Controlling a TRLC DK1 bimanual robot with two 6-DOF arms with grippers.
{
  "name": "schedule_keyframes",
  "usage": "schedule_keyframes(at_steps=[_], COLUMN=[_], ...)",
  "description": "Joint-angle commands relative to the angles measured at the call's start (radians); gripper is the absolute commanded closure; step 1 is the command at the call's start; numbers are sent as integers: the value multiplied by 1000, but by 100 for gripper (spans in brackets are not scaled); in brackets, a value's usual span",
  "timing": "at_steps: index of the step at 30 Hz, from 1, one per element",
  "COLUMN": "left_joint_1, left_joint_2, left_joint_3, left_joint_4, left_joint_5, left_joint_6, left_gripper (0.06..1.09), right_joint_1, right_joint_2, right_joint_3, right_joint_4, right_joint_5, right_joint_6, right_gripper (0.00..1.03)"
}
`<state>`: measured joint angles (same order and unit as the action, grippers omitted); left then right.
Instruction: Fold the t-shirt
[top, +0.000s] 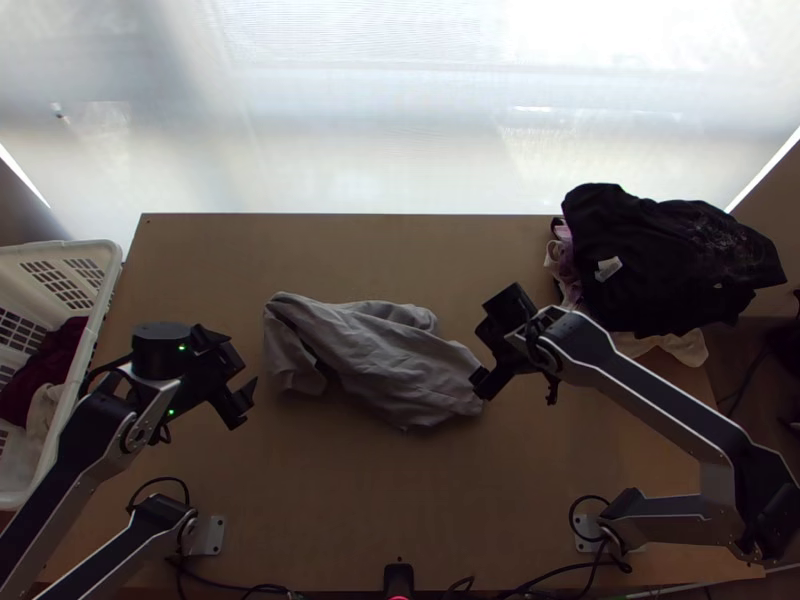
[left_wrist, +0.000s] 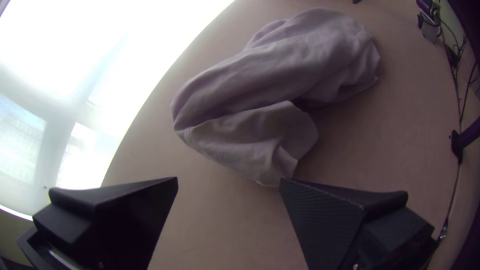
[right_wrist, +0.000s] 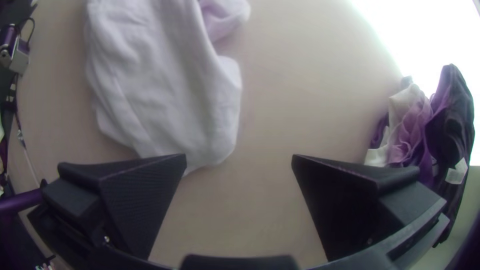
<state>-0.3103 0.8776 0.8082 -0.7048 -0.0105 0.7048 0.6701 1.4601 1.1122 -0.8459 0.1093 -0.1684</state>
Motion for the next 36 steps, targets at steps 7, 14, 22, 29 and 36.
schedule_keyframes(at_steps=[7, 14, 22, 29, 36], left_joint_1=[-191, -193, -182, -133, -108], left_joint_2=[150, 365, 515, 589, 597], left_joint_3=[-63, 9, 52, 49, 22], left_joint_4=[151, 274, 341, 367, 380], left_joint_5=[-46, -48, -49, -49, -28], left_joint_6=[-105, -111, -116, -96, -51], left_gripper=[10, 10, 10, 10, 59], right_joint_1=[112, 132, 160, 201, 210], right_joint_2=[-23, 0, -24, 37, 92], right_joint_3=[-86, -86, -94, -100, -71], right_joint_4=[19, 34, 25, 42, 47], right_joint_5=[-26, -33, -99, -134, -165], right_joint_6=[-3, -10, -10, -25, -25], right_gripper=[5, 7, 7, 7, 10])
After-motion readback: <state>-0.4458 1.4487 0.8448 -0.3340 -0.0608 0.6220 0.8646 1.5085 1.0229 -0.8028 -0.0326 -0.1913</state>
